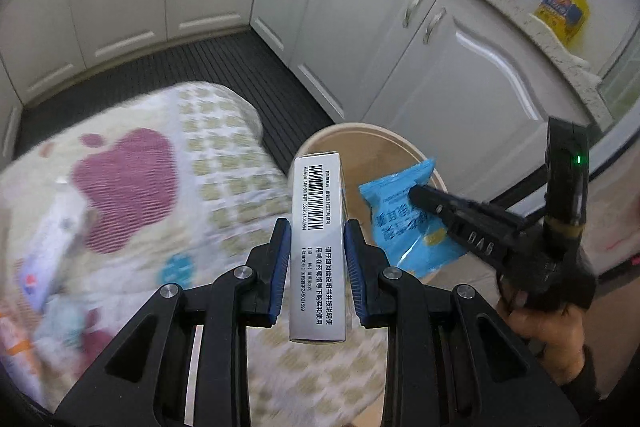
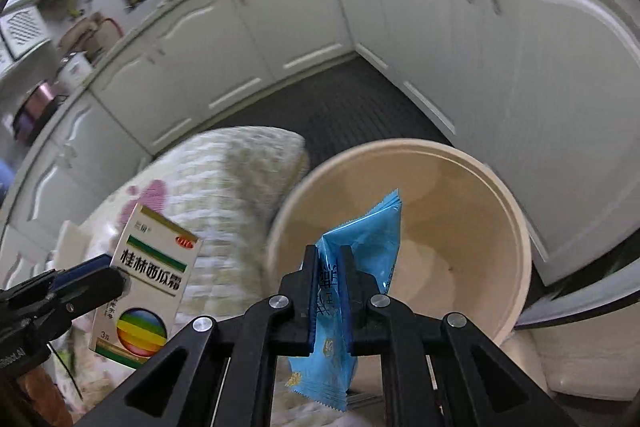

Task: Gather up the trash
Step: 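Carry the medicine box and blue bag over the beige bucket with both tools, then open both tools to drop the box and bag into the bucket, then grasp the orange-patterned snack wrapper with the left tool while the right tool grasps the clear plastic wrapper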

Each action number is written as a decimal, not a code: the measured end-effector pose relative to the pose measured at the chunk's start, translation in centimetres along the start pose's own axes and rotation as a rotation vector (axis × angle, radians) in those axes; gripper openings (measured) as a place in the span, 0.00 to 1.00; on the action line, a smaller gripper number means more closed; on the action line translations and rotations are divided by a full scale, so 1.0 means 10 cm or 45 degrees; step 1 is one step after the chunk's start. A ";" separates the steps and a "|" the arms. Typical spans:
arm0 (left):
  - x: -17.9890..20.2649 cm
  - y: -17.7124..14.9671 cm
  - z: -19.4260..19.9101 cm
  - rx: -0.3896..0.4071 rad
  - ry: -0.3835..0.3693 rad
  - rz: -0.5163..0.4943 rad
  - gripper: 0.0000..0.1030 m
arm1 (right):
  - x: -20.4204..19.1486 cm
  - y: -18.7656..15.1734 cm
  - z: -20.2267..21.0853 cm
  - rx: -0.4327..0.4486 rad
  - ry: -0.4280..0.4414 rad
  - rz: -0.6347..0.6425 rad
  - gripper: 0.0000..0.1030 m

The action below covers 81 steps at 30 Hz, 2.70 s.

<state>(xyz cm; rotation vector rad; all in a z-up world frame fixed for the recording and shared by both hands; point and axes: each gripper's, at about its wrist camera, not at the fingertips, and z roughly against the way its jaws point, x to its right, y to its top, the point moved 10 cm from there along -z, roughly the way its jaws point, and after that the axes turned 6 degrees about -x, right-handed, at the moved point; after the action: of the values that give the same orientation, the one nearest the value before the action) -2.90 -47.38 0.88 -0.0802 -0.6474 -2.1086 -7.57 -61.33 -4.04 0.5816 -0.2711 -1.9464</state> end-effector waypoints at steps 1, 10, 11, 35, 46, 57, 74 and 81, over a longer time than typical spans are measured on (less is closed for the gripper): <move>0.01 0.01 -0.08 -0.009 -0.005 0.009 0.24 | 0.09 -0.01 -0.07 -0.011 -0.010 -0.007 0.09; 0.11 0.11 -0.70 -0.041 0.008 0.116 0.25 | 0.48 -0.10 -0.41 -0.065 -0.032 -0.092 0.09; 0.11 0.10 -0.72 -0.041 0.010 0.125 0.25 | 0.51 -0.11 -0.43 -0.074 -0.035 -0.103 0.11; -0.11 -0.09 -0.29 -0.011 0.050 0.140 0.26 | 0.06 -0.21 -0.12 -0.022 -0.012 -0.048 0.37; -0.57 -0.38 0.44 0.073 0.148 0.179 0.26 | -0.84 -0.28 0.12 -0.012 0.094 0.135 0.42; -1.54 -0.92 1.40 0.148 0.216 0.336 0.38 | -2.00 -0.64 0.09 -0.128 0.298 0.309 0.42; -2.66 -1.46 1.66 0.090 0.251 0.578 0.40 | -3.26 -1.03 -0.52 -0.373 0.462 0.382 0.45; -2.66 -1.44 1.46 0.009 0.343 0.480 0.40 | -3.28 -1.02 -0.70 -0.426 0.483 0.329 0.52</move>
<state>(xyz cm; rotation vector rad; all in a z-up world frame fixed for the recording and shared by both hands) -1.08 -13.88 -0.24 0.0800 -0.4380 -1.7144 -0.80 -26.97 -5.45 0.6428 0.2074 -1.5507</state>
